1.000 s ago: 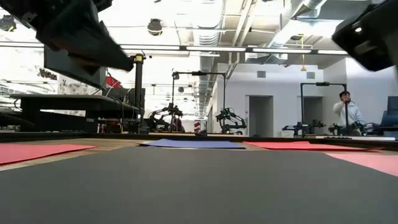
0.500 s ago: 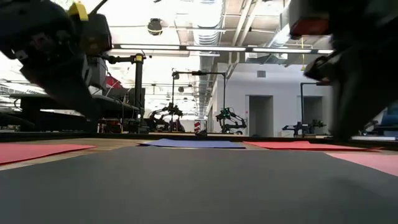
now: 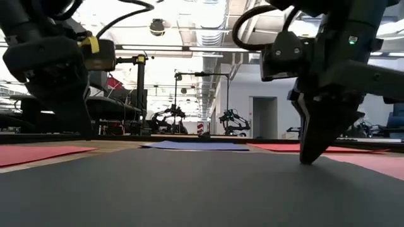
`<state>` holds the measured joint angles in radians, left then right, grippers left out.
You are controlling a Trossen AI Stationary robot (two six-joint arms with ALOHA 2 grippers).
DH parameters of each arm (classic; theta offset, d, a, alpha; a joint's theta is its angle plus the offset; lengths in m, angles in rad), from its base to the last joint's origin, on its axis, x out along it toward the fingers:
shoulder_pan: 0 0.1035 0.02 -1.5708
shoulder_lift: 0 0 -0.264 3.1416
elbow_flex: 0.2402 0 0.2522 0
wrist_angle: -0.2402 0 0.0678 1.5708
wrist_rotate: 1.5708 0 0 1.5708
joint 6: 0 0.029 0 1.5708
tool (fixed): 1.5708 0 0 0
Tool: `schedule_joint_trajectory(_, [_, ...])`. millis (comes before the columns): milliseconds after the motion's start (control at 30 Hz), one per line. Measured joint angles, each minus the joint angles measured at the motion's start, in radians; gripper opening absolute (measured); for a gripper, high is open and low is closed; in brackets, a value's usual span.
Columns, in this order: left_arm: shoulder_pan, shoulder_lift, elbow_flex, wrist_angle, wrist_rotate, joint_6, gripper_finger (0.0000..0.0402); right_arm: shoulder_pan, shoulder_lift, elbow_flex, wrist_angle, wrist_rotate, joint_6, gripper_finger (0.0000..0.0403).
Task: Organize paper
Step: Stack the black paper on top of the black paper
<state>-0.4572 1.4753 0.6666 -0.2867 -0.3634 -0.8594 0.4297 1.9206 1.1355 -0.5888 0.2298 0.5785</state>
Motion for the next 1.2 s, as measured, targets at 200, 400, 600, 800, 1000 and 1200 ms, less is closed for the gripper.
schedule_joint_trajectory(200, [0.021, 0.048, 0.0, 0.008, 0.051, 0.005, 0.0, -0.025, 0.031, 0.001, 0.052, -0.01, -0.02, 0.0])
schedule_joint_trajectory(400, [0.034, 0.091, 0.004, 0.023, 0.084, 0.009, 0.0, -0.037, 0.033, 0.025, 0.056, -0.02, -0.079, 0.0])
schedule_joint_trajectory(600, [0.034, 0.09, 0.003, 0.03, 0.09, 0.01, 0.0, -0.061, 0.035, 0.045, 0.066, -0.015, -0.132, 0.0])
schedule_joint_trajectory(800, [0.034, 0.091, 0.002, 0.035, 0.093, 0.01, 0.0, -0.092, 0.036, 0.05, 0.085, -0.004, -0.171, 0.0])
schedule_joint_trajectory(1000, [0.034, 0.092, 0.001, 0.036, 0.095, 0.01, 0.0, -0.104, 0.037, 0.066, 0.061, 0.004, -0.188, 0.0])
schedule_joint_trajectory(1200, [0.034, 0.092, 0.001, 0.034, 0.097, 0.003, 0.0, -0.091, 0.044, 0.146, -0.02, 0.003, -0.198, 0.0])
